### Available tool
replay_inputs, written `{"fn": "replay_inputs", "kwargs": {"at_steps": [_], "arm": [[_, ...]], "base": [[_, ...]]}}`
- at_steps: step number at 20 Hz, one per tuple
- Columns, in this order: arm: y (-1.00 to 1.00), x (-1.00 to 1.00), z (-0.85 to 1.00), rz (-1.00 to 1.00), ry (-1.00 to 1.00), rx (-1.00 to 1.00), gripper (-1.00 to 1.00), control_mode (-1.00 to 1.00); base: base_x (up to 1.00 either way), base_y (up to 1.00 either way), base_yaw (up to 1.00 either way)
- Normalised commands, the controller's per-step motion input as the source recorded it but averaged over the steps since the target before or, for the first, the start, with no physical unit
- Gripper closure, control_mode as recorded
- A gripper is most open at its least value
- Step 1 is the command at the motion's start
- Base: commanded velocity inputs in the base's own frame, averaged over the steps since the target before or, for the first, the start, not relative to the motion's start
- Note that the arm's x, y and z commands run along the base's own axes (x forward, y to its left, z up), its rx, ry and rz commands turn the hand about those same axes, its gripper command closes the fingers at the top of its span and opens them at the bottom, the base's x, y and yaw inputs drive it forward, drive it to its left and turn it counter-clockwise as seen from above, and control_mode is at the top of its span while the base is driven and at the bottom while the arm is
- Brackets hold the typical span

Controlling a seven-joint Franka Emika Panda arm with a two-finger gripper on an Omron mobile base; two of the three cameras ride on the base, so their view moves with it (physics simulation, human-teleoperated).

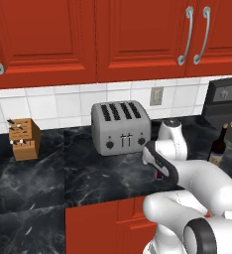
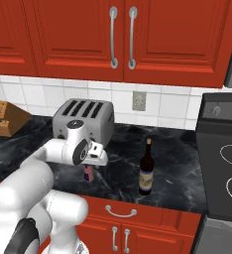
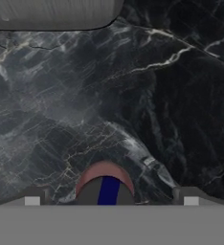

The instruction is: There is a wine glass and glass cup on the dining counter. Place the wine bottle next to the wine glass and the juice bottle next to the glass cup.

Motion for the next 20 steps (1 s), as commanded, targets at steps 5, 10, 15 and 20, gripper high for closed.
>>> {"fn": "replay_inputs", "kwargs": {"at_steps": [5,10,15,20], "arm": [[-0.03,-0.01,-0.01,0.0,-0.01,0.0,-1.0,-1.0],[0.21,0.0,-0.06,-0.01,-0.01,-0.01,1.0,-1.0],[0.12,0.0,-0.03,0.0,0.0,-0.02,1.0,-1.0],[0.0,-0.02,0.0,0.0,-0.01,-0.05,1.0,-1.0]], "base": [[0.0,0.0,0.0],[0.0,0.0,0.0],[0.0,0.0,0.0],[0.0,0.0,0.0]]}}
